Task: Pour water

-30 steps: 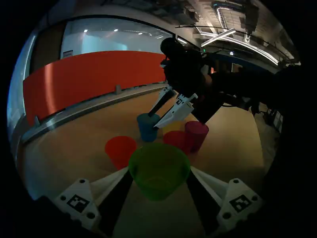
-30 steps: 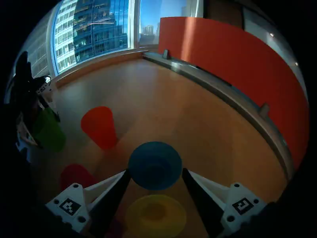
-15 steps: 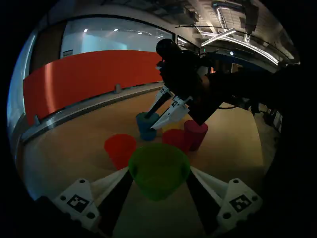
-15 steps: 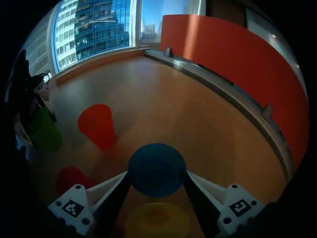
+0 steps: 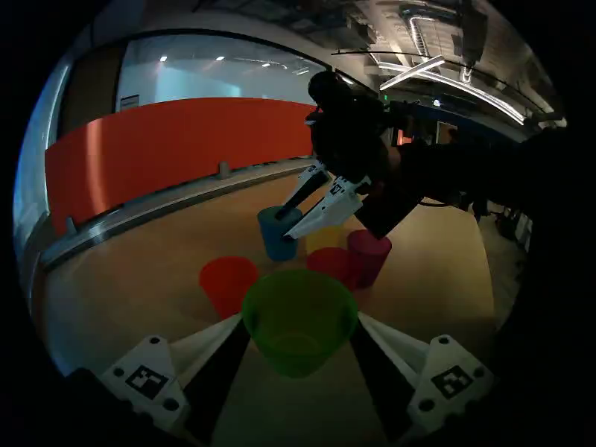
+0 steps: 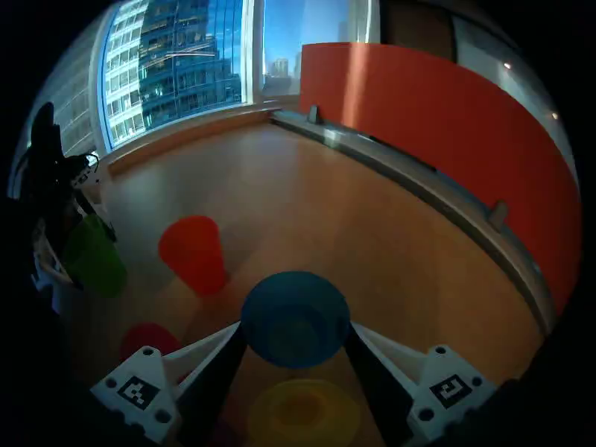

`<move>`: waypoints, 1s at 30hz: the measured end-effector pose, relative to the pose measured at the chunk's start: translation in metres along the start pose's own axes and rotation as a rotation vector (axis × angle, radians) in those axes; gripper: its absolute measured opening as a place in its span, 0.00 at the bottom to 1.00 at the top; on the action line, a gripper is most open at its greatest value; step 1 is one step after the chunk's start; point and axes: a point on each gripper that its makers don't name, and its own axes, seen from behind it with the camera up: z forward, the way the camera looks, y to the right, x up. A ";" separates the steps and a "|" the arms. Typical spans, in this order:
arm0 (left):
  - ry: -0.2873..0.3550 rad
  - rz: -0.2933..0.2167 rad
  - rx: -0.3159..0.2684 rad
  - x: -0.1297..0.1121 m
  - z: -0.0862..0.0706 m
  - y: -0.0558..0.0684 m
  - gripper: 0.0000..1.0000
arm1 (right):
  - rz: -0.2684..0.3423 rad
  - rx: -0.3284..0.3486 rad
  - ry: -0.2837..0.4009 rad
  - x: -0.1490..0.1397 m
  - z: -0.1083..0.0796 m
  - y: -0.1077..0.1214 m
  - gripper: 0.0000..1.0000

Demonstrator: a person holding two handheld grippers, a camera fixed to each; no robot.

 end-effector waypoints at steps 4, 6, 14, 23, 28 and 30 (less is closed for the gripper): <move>0.010 0.004 0.005 0.005 -0.002 0.000 0.87 | 0.014 -0.008 0.052 0.012 -0.013 -0.002 0.90; 0.014 0.007 0.006 0.008 -0.003 0.001 0.87 | 0.021 -0.013 0.078 0.018 -0.020 -0.003 0.90; 0.030 0.030 0.010 0.020 -0.006 0.007 0.87 | 0.041 -0.035 0.188 0.039 -0.057 -0.011 0.90; 0.056 0.044 0.018 0.035 -0.007 0.015 0.87 | 0.040 -0.057 0.325 0.064 -0.101 -0.029 0.90; 0.078 0.046 0.018 0.044 -0.007 0.019 0.86 | 0.030 -0.085 0.391 0.072 -0.119 -0.032 0.90; 0.086 0.044 0.011 0.048 -0.008 0.022 0.87 | 0.029 -0.093 0.416 0.075 -0.126 -0.034 0.90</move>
